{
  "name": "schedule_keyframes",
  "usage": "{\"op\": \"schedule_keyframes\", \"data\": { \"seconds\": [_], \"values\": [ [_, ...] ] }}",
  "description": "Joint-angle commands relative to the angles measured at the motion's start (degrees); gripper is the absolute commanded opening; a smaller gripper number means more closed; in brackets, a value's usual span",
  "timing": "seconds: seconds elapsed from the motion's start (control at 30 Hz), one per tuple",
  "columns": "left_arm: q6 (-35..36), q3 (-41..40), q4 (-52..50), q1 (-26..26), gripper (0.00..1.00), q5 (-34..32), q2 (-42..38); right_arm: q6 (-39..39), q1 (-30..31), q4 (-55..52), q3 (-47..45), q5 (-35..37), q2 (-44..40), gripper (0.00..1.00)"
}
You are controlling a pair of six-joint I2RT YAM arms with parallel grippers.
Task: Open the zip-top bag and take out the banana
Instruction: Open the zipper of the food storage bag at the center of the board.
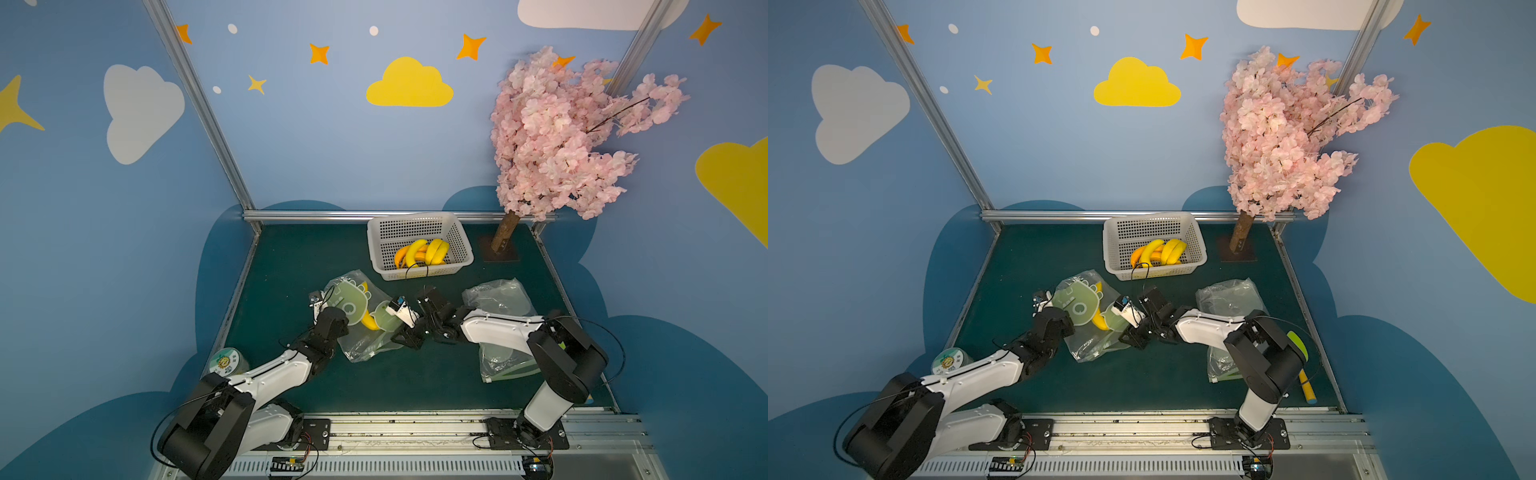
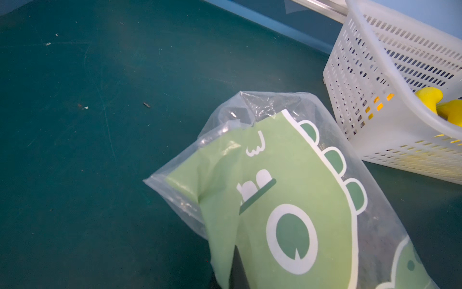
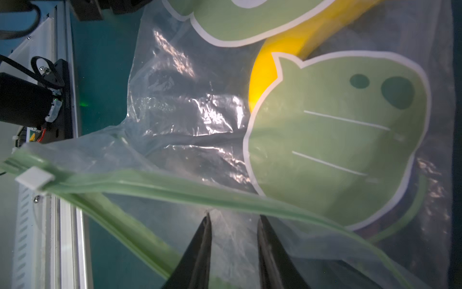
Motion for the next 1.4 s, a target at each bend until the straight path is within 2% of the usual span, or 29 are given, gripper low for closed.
{"op": "schedule_keyframes", "data": {
  "seconds": [0.0,0.23,0.27,0.3,0.33,0.37,0.43,0.47,0.6,0.67,0.77,0.87,1.0,1.1,1.2,1.37],
  "values": [
    [-0.3,0.3,0.8,0.2,0.03,0.1,-0.8,1.1,0.4,-0.2,-2.3,1.1,-5.0,0.33],
    [-0.8,0.3,0.7,0.4,0.04,1.2,-0.6,2.5,2.3,-1.1,-3.7,1.6,-6.0,0.31],
    [-0.8,0.6,0.4,0.4,0.14,1.6,-0.6,2.6,2.7,-1.0,-3.6,1.6,-5.4,0.31],
    [-0.7,1.0,-0.5,0.4,0.35,1.7,-0.4,2.8,3.0,-0.7,-3.5,1.6,-4.7,0.31],
    [-0.9,1.6,-1.9,0.3,0.44,1.7,-0.5,3.0,3.1,-0.5,-3.4,1.4,-4.2,0.31],
    [-1.1,2.4,-4.4,0.4,0.47,1.5,-0.8,3.3,3.3,-0.1,-3.4,1.6,-3.6,0.3],
    [-1.4,4.1,-9.6,0.3,0.61,2.0,-2.7,3.8,3.4,0.4,-3.4,2.3,-2.8,0.29],
    [-0.8,4.7,-11.5,0.3,0.64,3.0,-4.4,4.2,3.4,1.0,-3.5,2.8,-2.6,0.29],
    [3.4,4.8,-12.6,-0.8,0.64,7.9,-12.2,5.3,3.5,2.2,-3.2,2.6,-1.6,0.27],
    [6.8,5.4,-12.2,-1.9,0.61,12.5,-15.3,5.8,3.6,3.0,-3.0,2.6,-0.7,0.27],
    [13.3,5.6,-10.3,-4.2,0.56,22.4,-16.8,6.3,3.7,3.2,-2.4,2.8,0.2,0.27],
    [17.9,6.2,-10.0,-7.9,0.54,28.7,-14.5,6.6,3.7,3.5,-2.2,2.8,0.4,0.28],
    [20.5,7.4,-9.7,-13.8,0.49,28.4,-9.1,7.1,3.6,3.5,-2.2,3.0,0.5,0.28],
    [20.5,8.0,-9.2,-16.1,0.47,27.3,-6.3,7.6,3.7,3.6,-2.1,3.4,0.4,0.28],
    [21.5,8.4,-9.5,-17.3,0.48,28.9,-5.9,7.6,3.7,3.1,-1.7,3.5,0.4,0.28],
    [23.3,8.9,-15.0,-19.4,0.48,26.9,-8.8,7.4,3.6,2.0,-1.2,4.0,1.0,0.28]
  ]
}}
